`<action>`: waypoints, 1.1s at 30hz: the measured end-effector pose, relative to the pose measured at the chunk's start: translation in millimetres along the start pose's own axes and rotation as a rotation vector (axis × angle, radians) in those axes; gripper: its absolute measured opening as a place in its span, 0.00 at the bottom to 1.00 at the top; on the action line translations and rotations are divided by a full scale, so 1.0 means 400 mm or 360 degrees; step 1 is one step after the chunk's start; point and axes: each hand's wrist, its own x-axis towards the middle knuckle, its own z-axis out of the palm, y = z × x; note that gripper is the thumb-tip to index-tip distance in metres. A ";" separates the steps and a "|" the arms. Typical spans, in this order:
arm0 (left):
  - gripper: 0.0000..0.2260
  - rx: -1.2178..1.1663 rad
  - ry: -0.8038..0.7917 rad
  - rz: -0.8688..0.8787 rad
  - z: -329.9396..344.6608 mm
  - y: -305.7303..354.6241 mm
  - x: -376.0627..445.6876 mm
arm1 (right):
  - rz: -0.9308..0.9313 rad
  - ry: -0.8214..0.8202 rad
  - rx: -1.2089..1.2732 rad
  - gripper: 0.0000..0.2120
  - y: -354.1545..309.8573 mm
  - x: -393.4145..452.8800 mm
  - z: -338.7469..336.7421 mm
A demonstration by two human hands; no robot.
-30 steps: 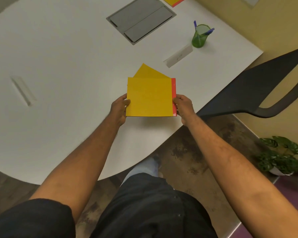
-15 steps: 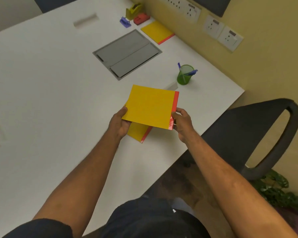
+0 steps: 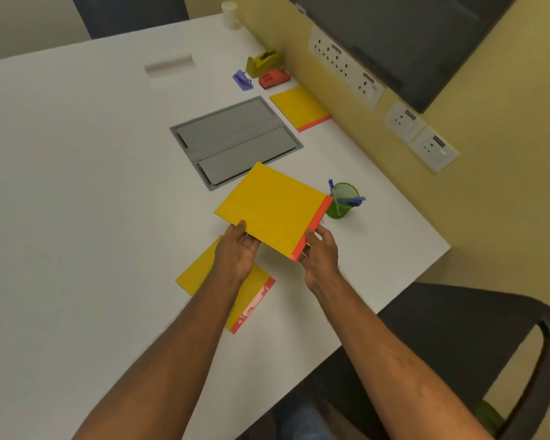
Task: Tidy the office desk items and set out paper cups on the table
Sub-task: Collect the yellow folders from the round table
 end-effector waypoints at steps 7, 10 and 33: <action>0.12 0.0116 -0.0074 0.0121 0.176 -0.032 0.138 | 0.0018 -0.0125 0.0105 0.10 -0.156 0.189 0.057; 0.12 0.0201 -0.0108 0.0177 0.262 -0.019 0.231 | 0.0020 -0.0191 0.0136 0.12 -0.239 0.290 0.071; 0.18 0.0927 -0.0235 0.0179 0.617 0.040 1.111 | -0.0162 -0.0395 -0.0070 0.13 -0.494 1.155 0.228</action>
